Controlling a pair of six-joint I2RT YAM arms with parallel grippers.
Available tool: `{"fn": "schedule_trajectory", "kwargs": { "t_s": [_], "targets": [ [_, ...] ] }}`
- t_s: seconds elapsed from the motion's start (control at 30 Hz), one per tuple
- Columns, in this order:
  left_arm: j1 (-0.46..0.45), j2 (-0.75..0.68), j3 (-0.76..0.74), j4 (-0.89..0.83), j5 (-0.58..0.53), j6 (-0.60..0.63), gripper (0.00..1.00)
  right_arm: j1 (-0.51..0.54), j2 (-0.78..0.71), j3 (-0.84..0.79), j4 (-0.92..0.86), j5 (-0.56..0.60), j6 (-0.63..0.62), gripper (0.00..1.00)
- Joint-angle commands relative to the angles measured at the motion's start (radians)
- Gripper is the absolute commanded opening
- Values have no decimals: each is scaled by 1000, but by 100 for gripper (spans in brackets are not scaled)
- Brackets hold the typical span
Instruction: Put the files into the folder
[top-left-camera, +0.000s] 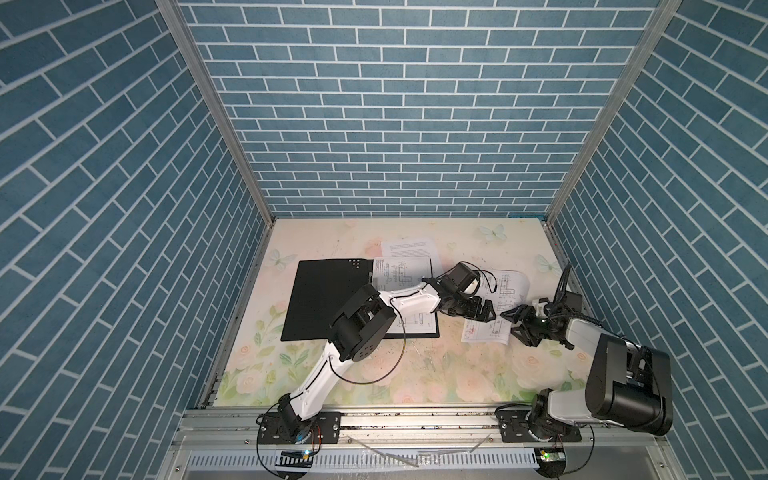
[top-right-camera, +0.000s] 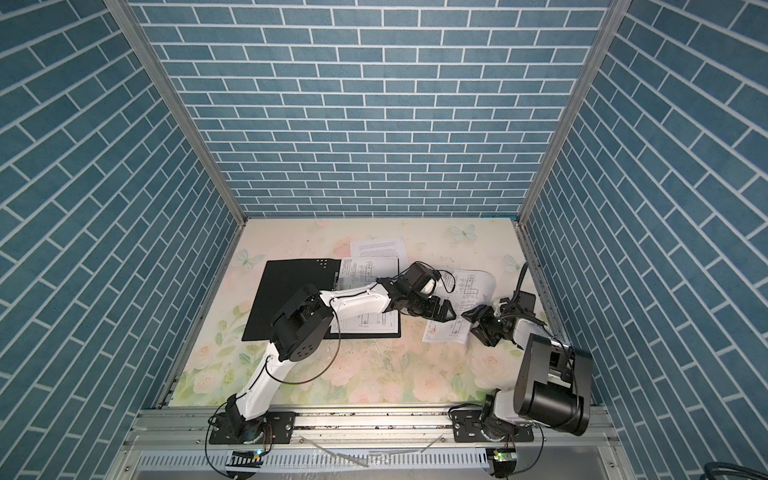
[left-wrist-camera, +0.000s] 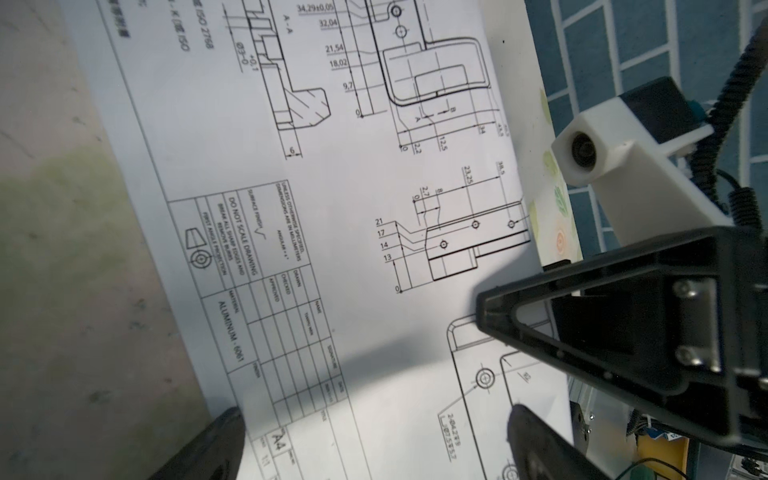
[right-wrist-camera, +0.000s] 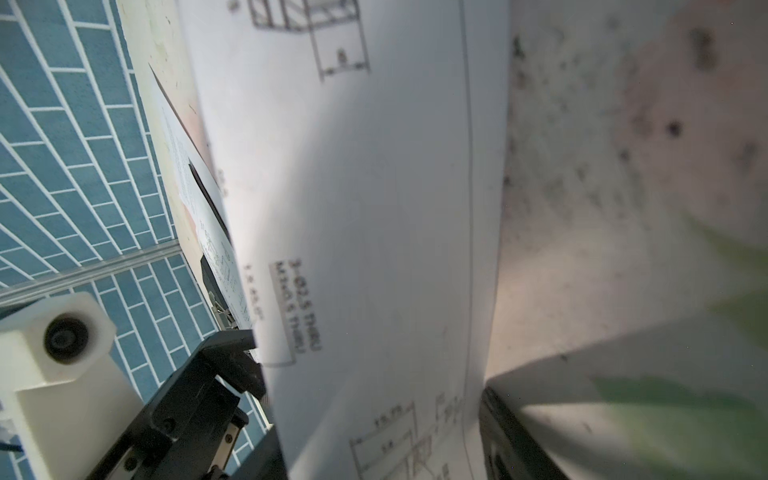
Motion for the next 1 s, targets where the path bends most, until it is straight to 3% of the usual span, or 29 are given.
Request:
{"fn": "schedule_trajectory", "kwargs": {
  "t_s": [0.0, 0.17, 0.43, 0.67, 0.83, 0.97],
  "targets": [
    [11, 7, -50, -70, -15, 0, 100, 5, -28, -19, 13, -7, 38, 58],
    [16, -51, -77, -70, -34, -1, 100, 5, -29, -23, 39, -6, 71, 49],
    [23, -178, -174, -57, -67, -27, 100, 3, -21, -45, 79, 0, 86, 46],
    [-9, -288, -381, 134, -15, -195, 100, 3, 6, -53, 127, -11, 111, 46],
    [-46, -387, -591, 357, -46, -377, 100, 4, 7, -55, 126, -3, 107, 47],
    [-83, -435, -672, 448, -82, -468, 100, 3, 13, -61, 127, 7, 106, 47]
  ]
}}
